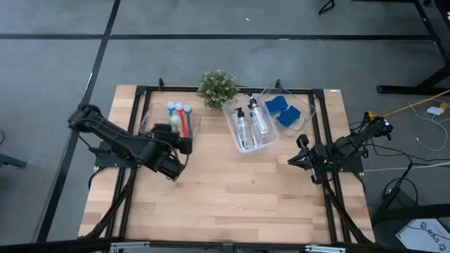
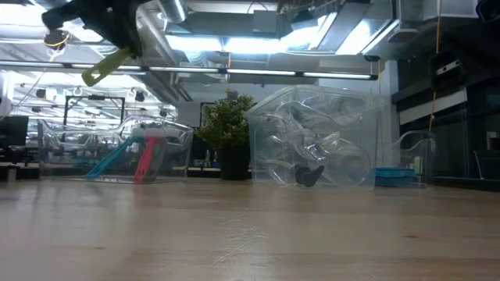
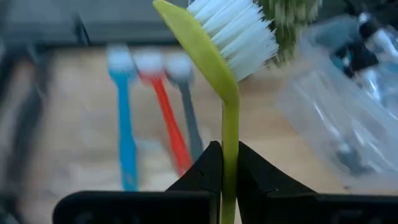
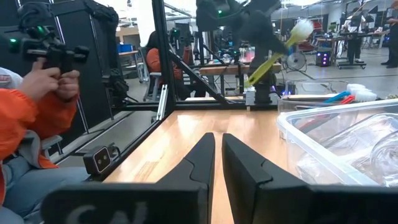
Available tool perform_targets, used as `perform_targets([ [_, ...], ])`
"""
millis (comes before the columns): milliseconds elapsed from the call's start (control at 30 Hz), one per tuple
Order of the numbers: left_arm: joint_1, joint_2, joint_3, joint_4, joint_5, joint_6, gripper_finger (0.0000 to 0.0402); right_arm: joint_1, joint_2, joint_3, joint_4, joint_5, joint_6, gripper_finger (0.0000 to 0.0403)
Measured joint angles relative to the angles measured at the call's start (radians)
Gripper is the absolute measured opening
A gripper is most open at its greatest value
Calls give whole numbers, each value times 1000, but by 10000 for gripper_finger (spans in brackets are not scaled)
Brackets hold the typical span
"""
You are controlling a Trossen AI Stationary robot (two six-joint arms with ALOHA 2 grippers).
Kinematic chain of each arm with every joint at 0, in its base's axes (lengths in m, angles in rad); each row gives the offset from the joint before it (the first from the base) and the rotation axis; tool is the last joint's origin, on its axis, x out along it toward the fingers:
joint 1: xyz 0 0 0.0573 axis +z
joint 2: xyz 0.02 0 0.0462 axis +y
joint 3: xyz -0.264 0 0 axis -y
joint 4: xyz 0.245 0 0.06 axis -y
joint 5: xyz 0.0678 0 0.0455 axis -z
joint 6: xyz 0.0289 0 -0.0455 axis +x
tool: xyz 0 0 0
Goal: Pick & Place Kitchen Sink Supplies
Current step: Put the light green dish brush into the left transparent bin
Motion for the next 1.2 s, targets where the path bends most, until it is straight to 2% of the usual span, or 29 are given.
perform_targets([
  [167,55,-47,-43,-61,-133,51,16,0,0,0,0,0,0,32],
  [300,131,-124,-125,-25,-172,74,16,0,0,0,0,0,0,32],
  [433,215,-218,-221,121,-213,199,16,0,0,0,0,0,0,32],
  [567,323,-319,-307,334,-190,446,17,0,0,0,0,0,0,32],
  [700,457,-412,-381,591,-90,759,19,0,0,0,0,0,0,32],
  [833,609,-469,-459,830,76,1015,19,0,0,0,0,0,0,32],
  [1033,779,-476,-580,1025,325,1160,20,0,0,0,0,0,0,32],
  [1200,898,-478,-632,1152,576,1303,21,0,0,0,0,0,0,32],
])
